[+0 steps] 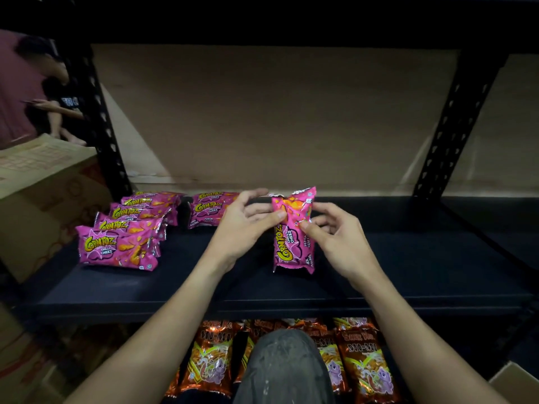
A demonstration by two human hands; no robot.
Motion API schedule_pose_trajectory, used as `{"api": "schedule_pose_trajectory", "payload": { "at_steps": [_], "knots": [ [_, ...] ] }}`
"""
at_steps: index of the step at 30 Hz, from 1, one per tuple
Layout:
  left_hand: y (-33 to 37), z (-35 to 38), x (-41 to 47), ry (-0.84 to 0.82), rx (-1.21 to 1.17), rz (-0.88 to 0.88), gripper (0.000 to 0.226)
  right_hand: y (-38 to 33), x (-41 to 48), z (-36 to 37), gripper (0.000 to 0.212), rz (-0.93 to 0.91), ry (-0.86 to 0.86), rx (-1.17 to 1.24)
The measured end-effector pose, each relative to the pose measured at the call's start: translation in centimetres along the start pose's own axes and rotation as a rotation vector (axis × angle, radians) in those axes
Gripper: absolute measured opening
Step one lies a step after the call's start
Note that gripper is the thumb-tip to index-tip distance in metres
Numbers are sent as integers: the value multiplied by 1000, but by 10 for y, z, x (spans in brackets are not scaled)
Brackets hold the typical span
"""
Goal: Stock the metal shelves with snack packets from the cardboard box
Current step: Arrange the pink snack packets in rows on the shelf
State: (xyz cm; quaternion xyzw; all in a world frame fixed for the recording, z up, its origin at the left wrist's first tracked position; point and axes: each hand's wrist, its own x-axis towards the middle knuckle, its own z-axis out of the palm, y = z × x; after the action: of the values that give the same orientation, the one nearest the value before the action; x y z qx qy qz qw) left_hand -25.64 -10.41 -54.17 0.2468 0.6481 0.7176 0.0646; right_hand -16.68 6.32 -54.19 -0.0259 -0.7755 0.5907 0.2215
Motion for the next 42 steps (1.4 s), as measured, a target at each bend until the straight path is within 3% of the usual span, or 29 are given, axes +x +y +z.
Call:
{"api": "schedule_pose_trajectory", "payload": {
  "at_steps": [3,6,11,17,25,42],
  "knots": [
    [-6,-4,-5,-117,150,-103,60,6,-4,1,24,51,71,128],
    [-8,-6,-10,-201,317,-159,38,17,-8,4,22,103,76,167],
    [5,-31,5,-210,473,-134,32,42,-11,2,25,226,33,88],
    [30,-77,47,-144,1141,-84,45,54,-8,-5,11,245,45,30],
    [27,-104,69,-180,1517,-175,55,59,-9,-5,9,206,32,-31],
    [17,-106,77,-155,1661,-168,53,63,-10,-6,9,168,9,-63]
  ]
}}
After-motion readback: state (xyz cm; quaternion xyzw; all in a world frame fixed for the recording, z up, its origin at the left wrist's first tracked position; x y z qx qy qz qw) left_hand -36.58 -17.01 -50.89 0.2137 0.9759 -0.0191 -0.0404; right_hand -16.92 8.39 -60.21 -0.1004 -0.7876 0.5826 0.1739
